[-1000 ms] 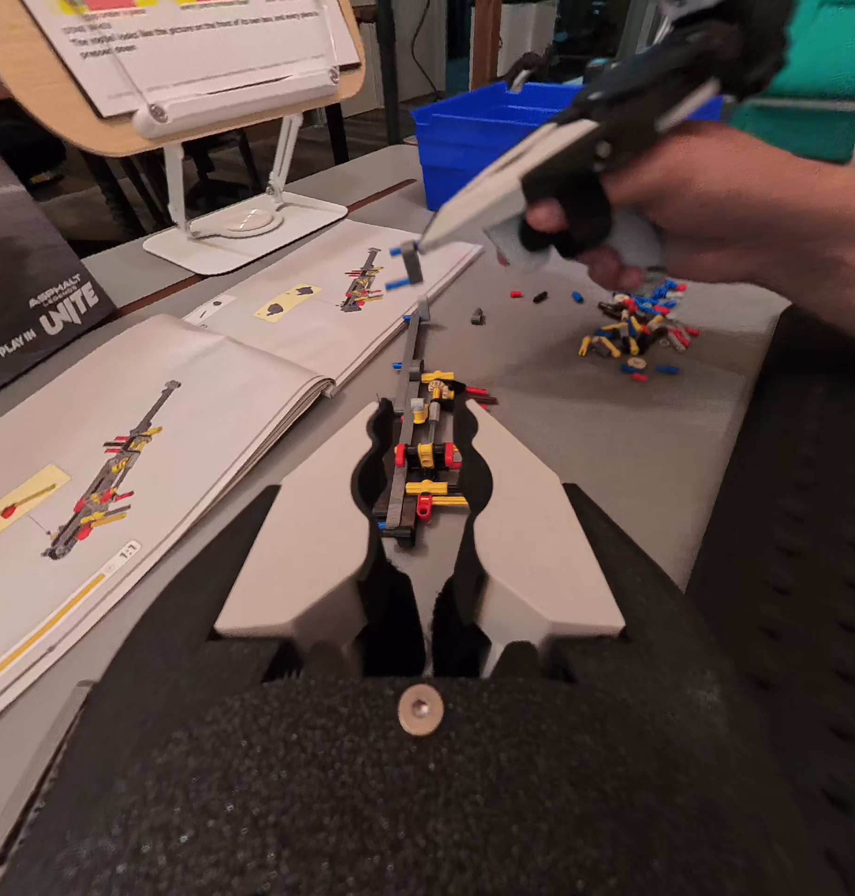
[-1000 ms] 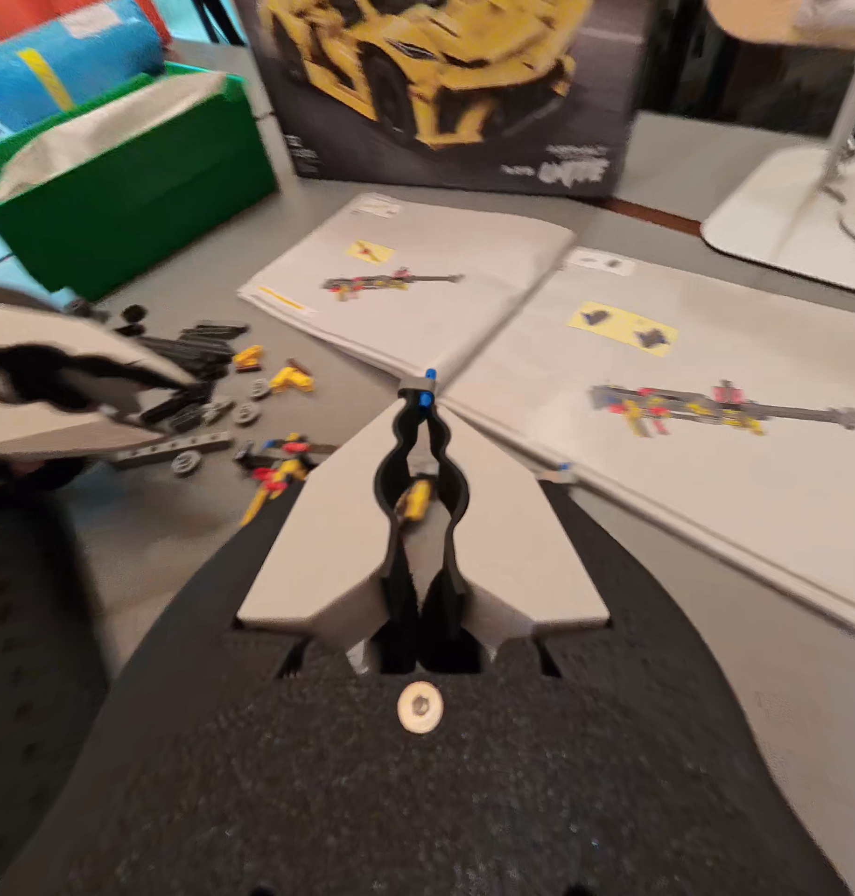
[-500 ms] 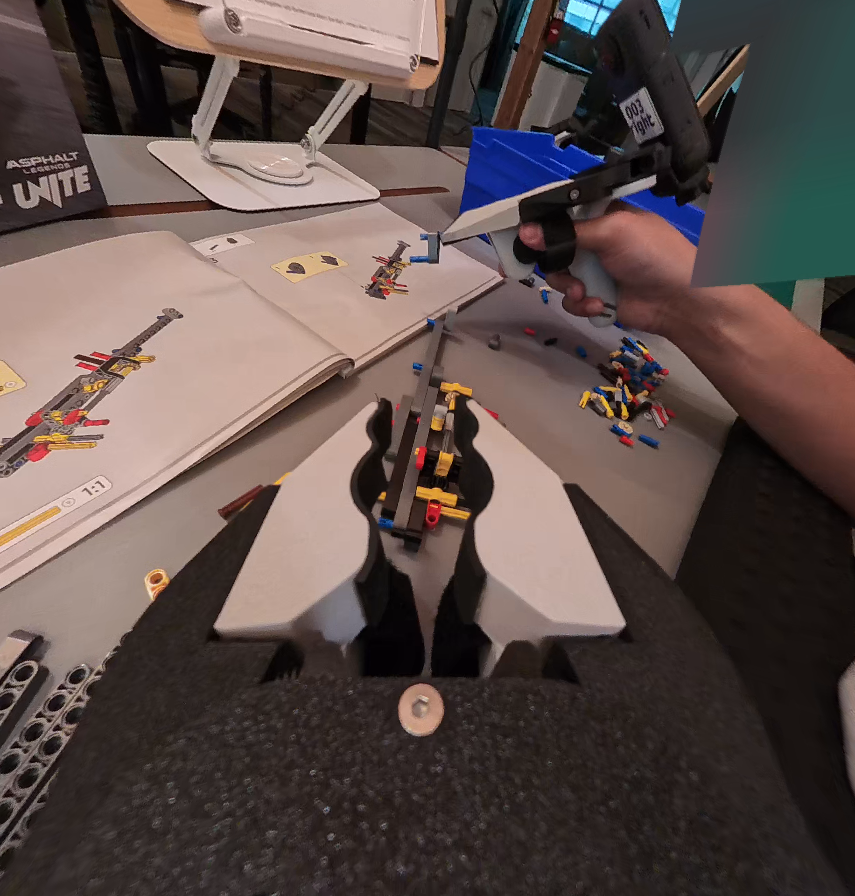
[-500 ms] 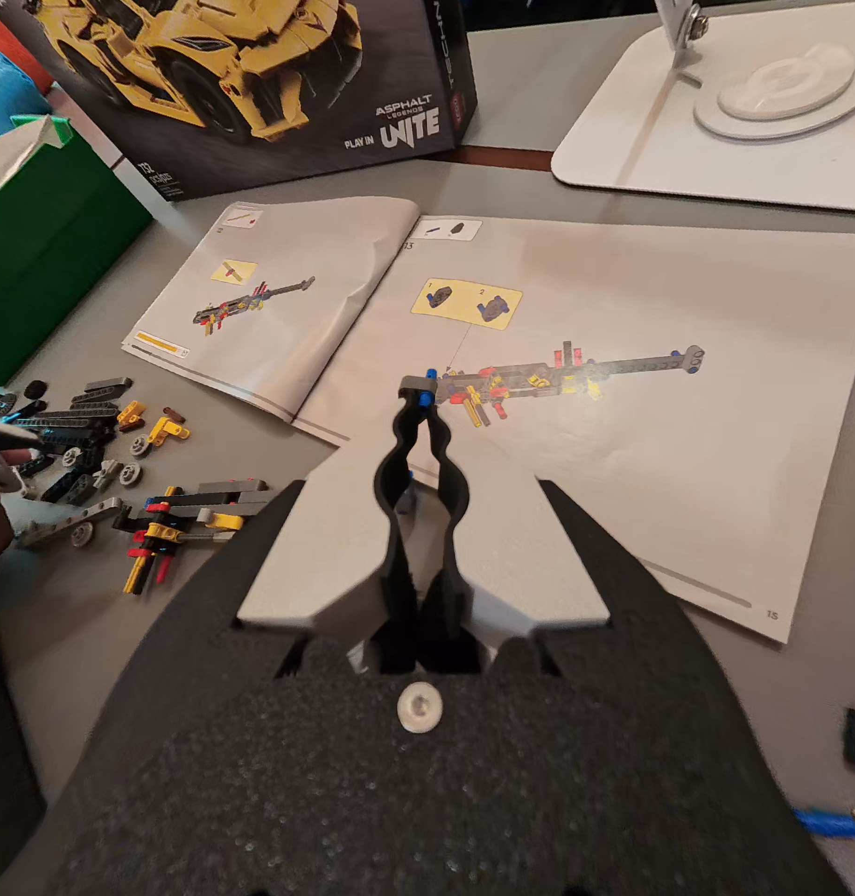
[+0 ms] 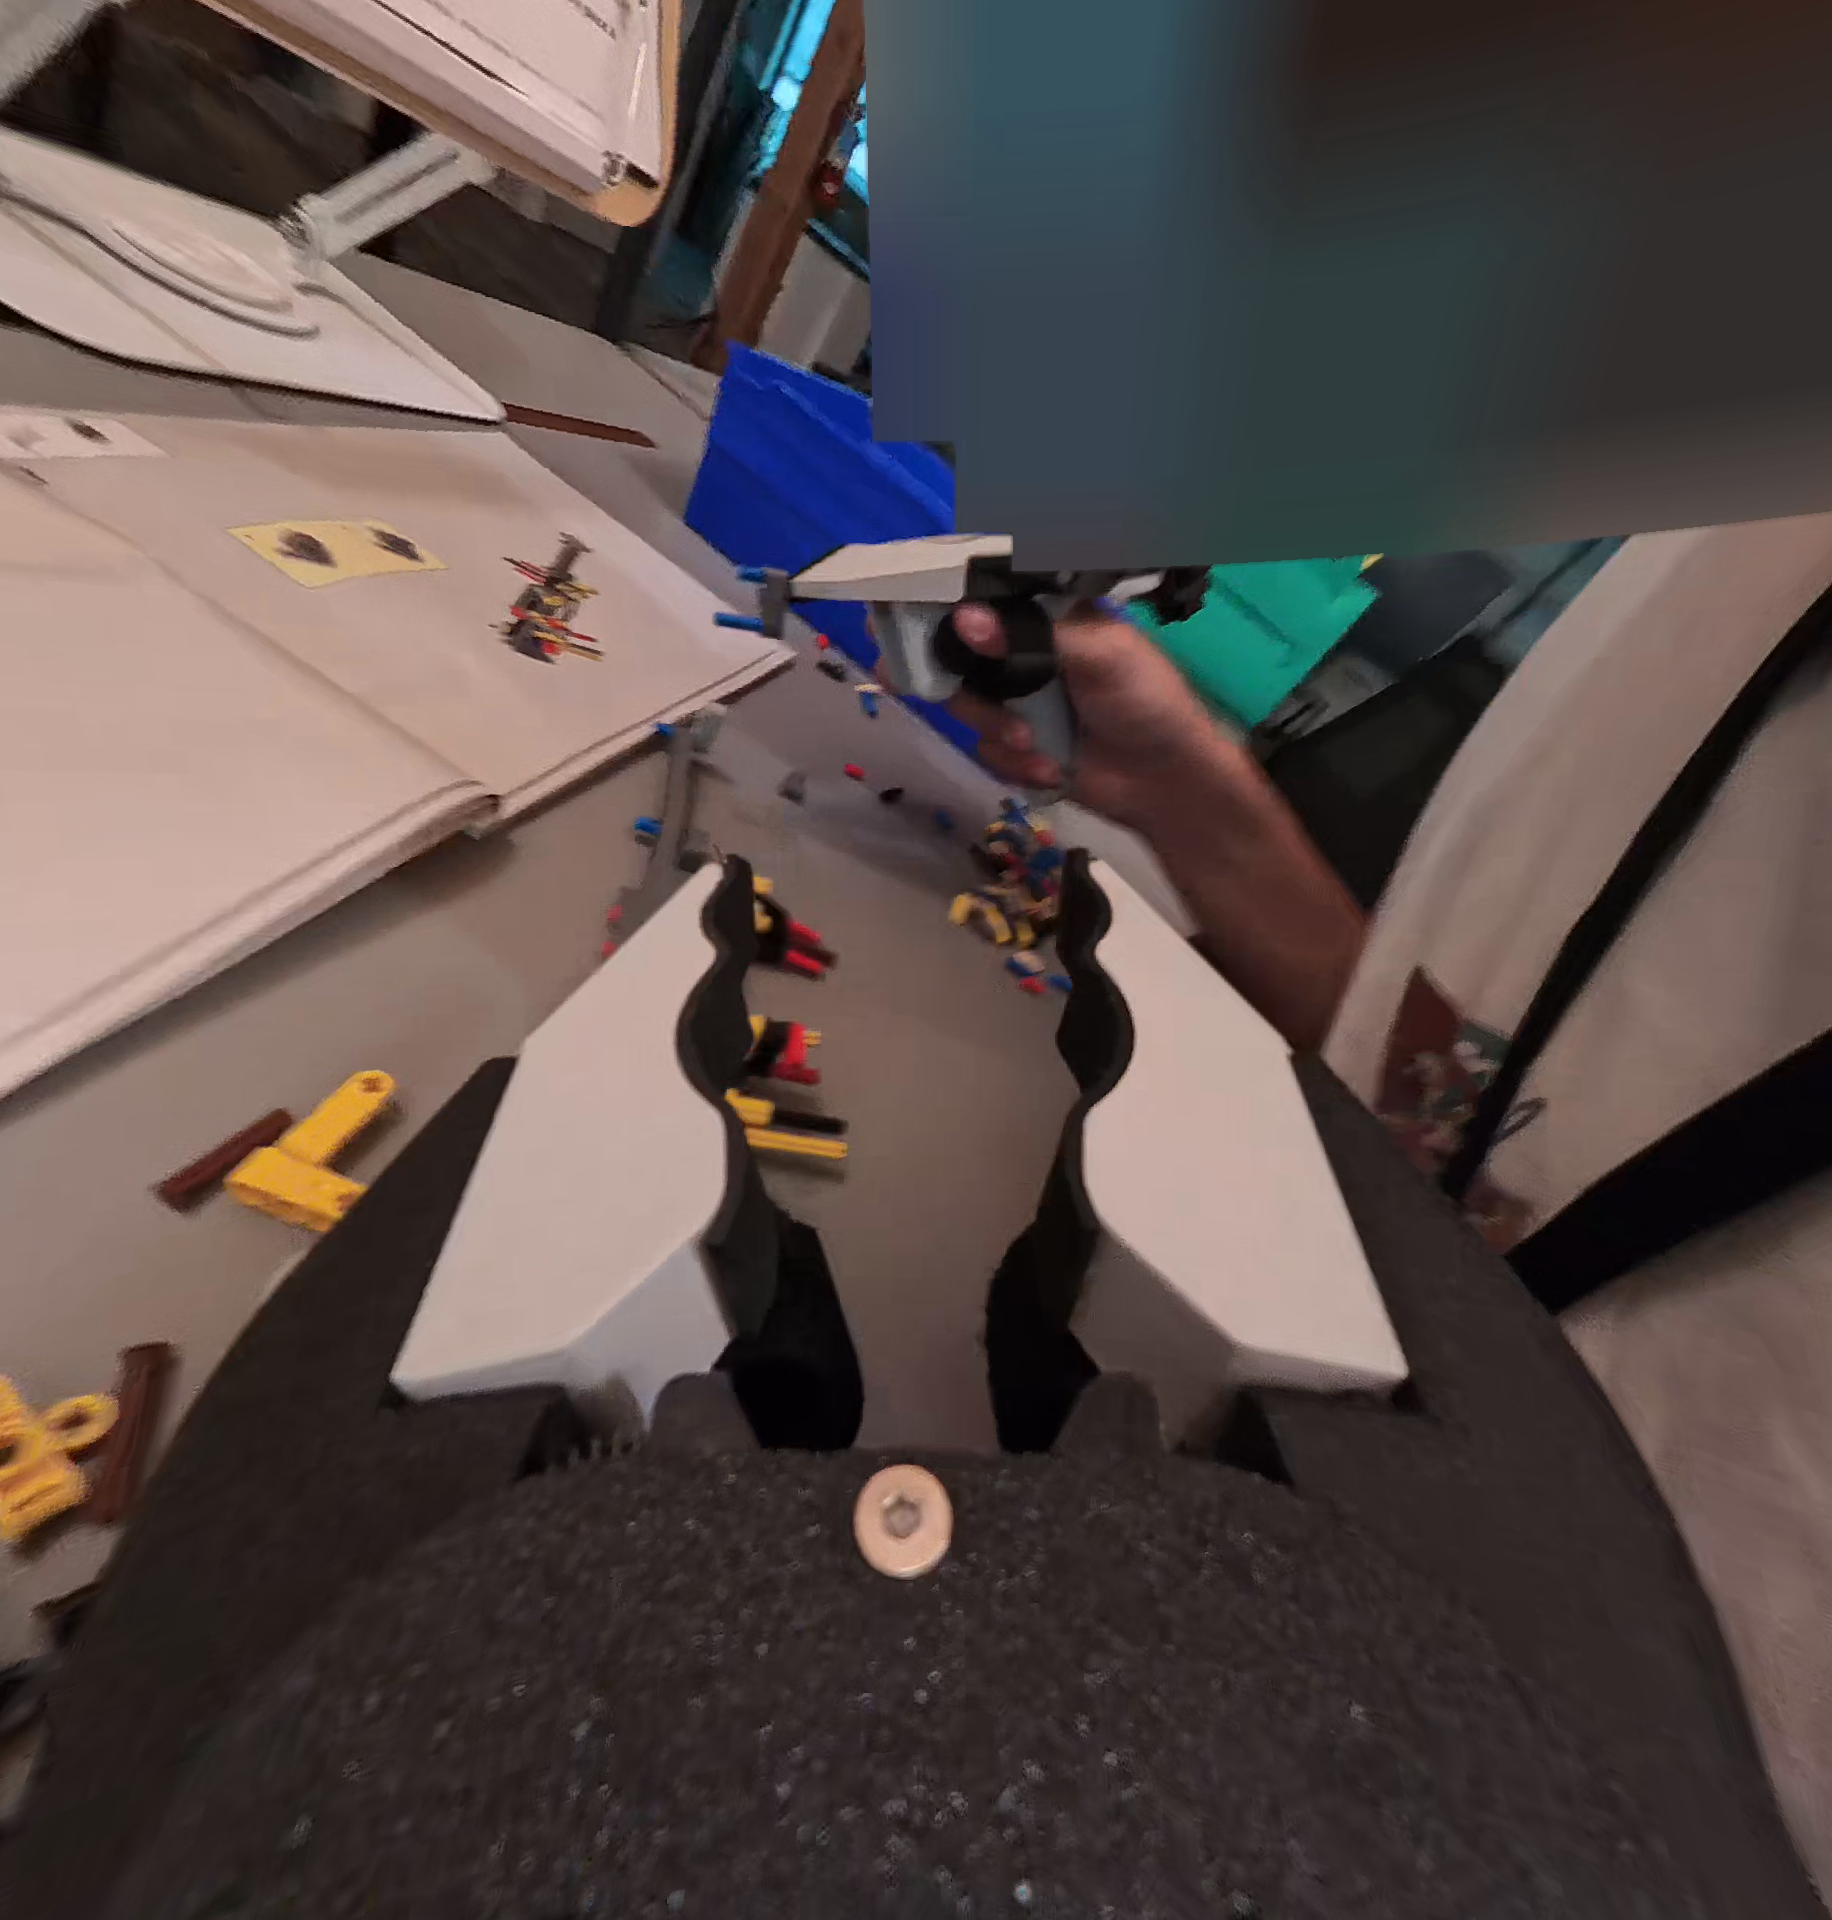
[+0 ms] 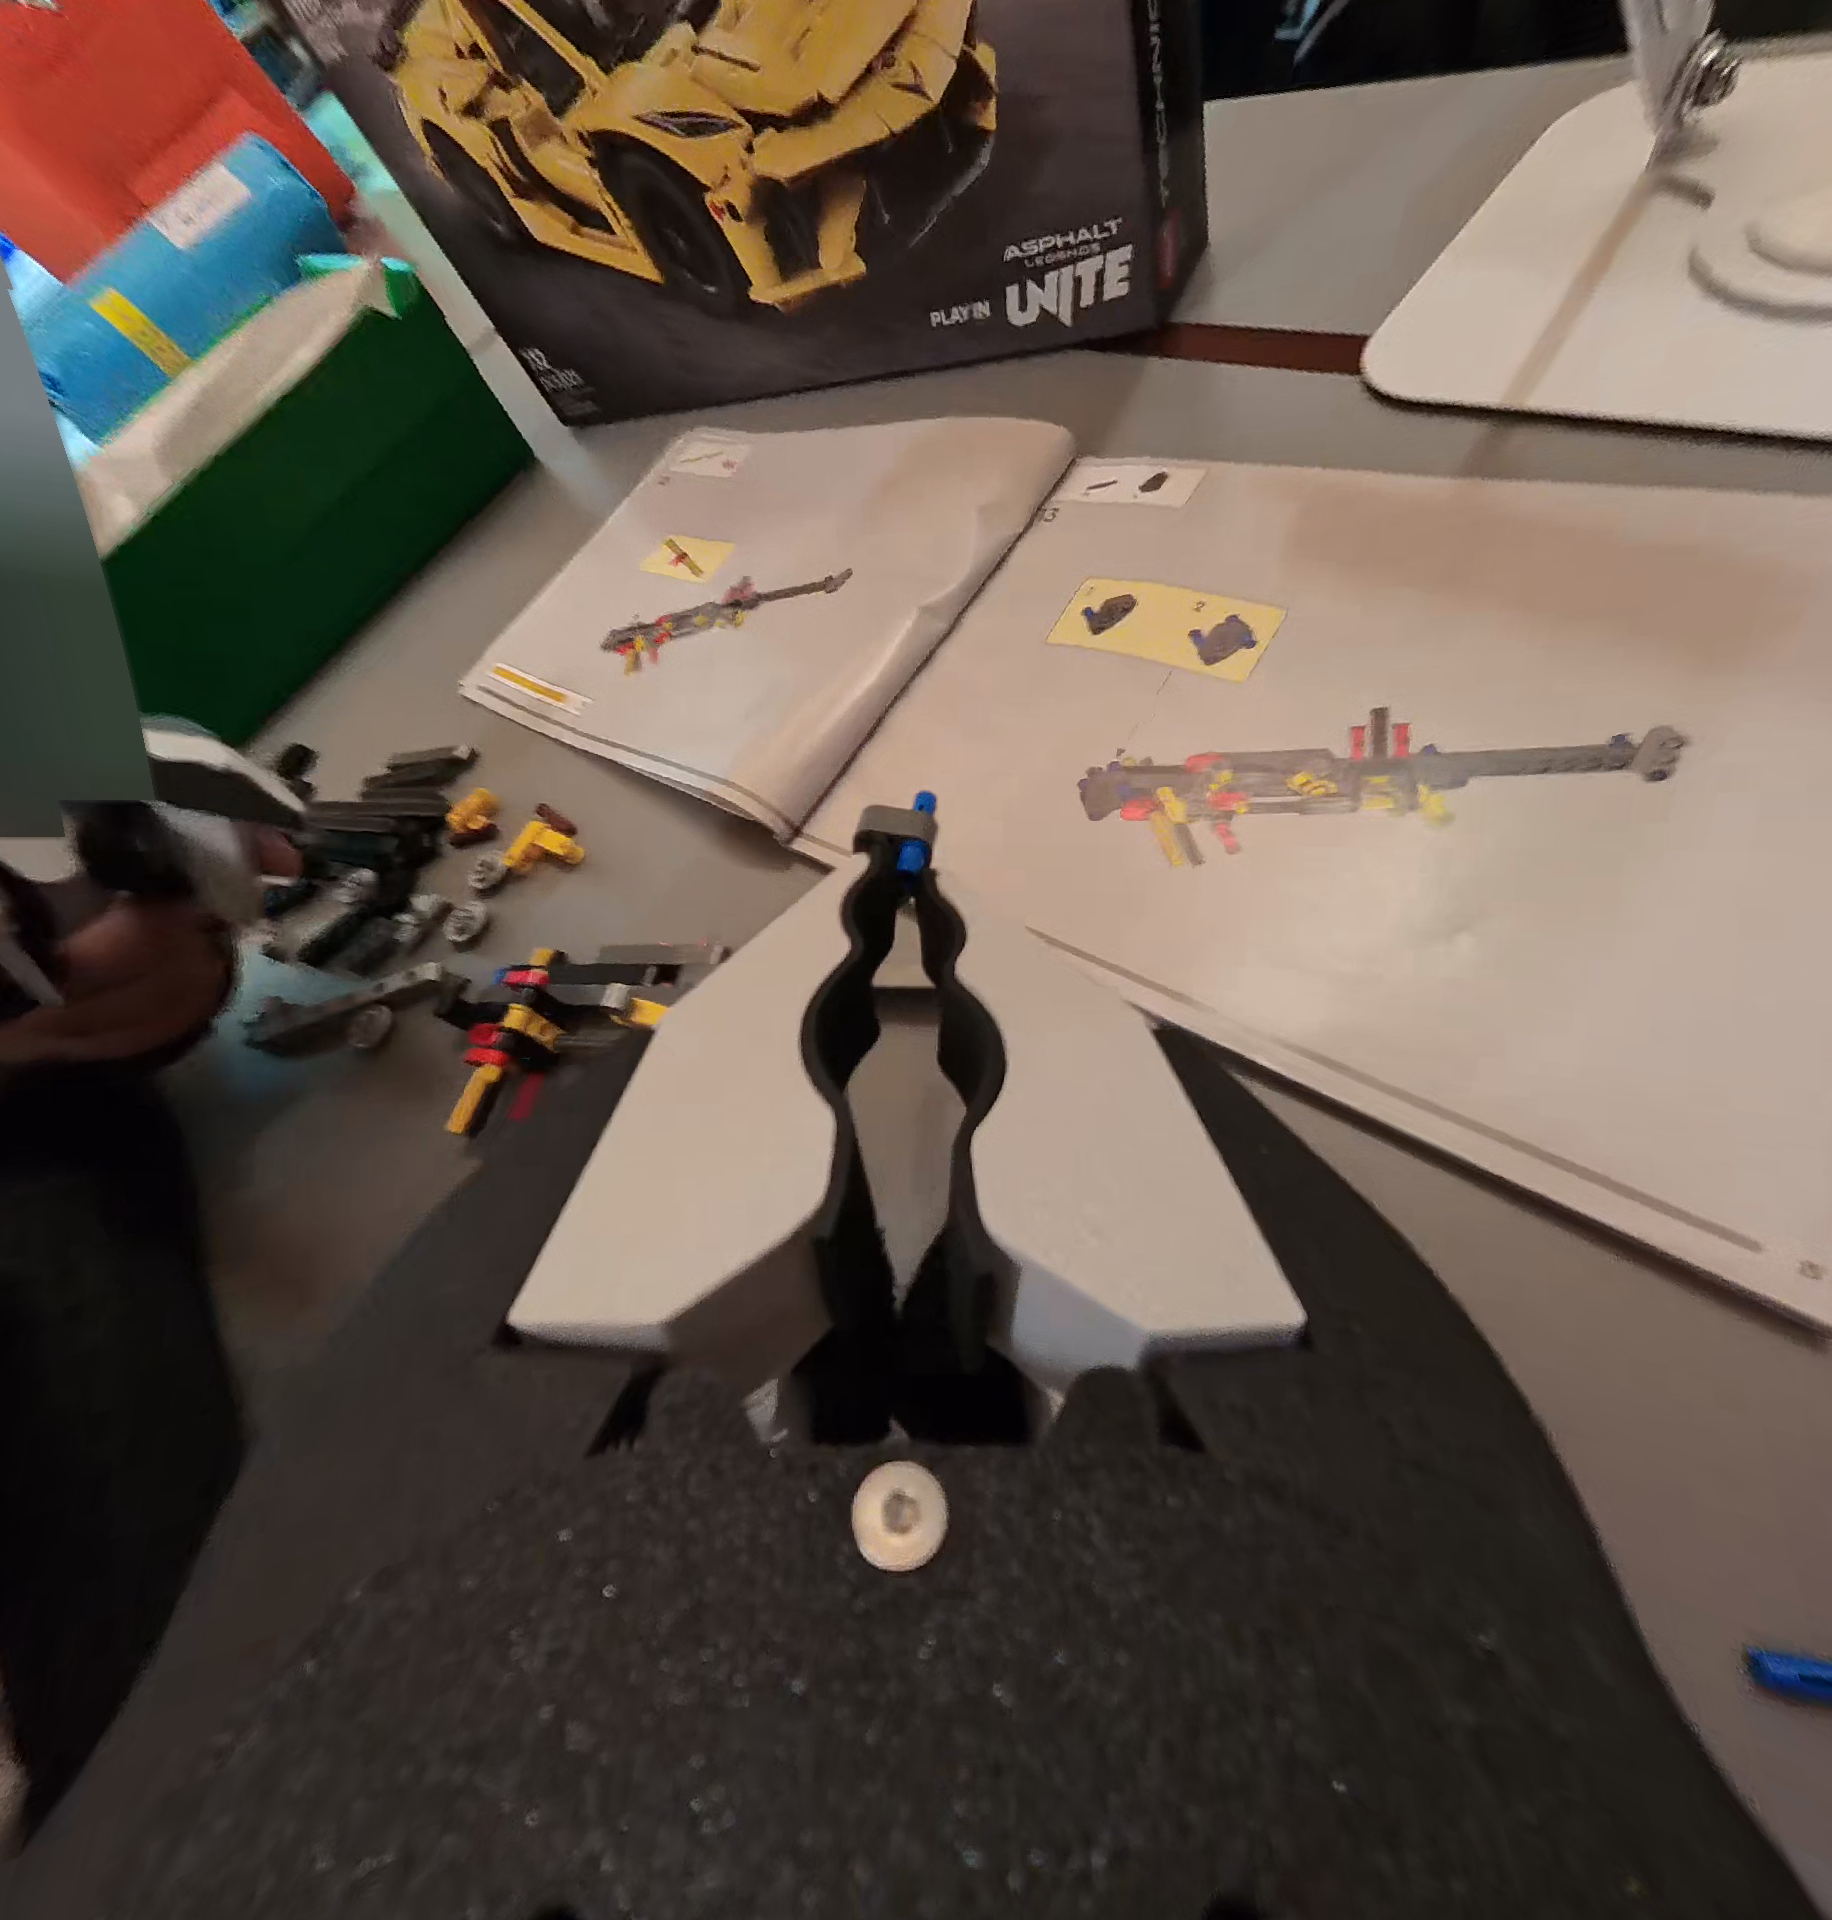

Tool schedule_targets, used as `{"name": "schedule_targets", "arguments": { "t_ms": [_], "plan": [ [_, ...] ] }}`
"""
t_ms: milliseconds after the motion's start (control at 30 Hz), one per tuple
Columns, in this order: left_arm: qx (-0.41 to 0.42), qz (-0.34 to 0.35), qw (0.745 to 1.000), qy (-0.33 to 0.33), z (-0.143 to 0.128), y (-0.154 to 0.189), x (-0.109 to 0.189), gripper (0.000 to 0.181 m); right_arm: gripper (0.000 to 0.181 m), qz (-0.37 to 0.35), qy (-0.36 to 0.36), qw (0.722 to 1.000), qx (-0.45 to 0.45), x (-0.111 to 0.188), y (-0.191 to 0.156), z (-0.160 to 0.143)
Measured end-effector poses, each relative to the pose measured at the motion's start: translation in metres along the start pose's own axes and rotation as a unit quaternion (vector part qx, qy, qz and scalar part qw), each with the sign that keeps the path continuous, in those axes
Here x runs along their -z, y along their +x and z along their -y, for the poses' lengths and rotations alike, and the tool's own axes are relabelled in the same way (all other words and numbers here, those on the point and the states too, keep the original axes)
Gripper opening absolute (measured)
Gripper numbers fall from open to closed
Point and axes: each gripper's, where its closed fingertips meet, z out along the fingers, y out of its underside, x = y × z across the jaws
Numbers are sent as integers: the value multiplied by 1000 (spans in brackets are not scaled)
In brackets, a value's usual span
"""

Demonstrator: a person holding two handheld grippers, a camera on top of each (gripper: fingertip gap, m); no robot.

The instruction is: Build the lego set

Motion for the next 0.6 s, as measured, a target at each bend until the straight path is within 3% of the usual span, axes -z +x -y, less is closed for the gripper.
{"name": "schedule_targets", "arguments": {
  "t_ms": [67, 200, 400, 600],
  "plan": [
    [-79, 46, 996, -24, -8, -5, -3, 60, 3, -31, 1, 999, 39, -1, 5, -1],
    [-166, 97, 980, -58, -19, -13, -8, 57, 3, -16, 12, 999, 40, -6, 1, 0],
    [-109, 92, 989, -42, -11, -21, -5, 47, 3, -4, 9, 1000, 30, -10, 1, -4],
    [-136, 127, 982, -40, -8, -30, 1, 42, 3, -9, 8, 998, 56, -12, -2, -4]
  ]
}}
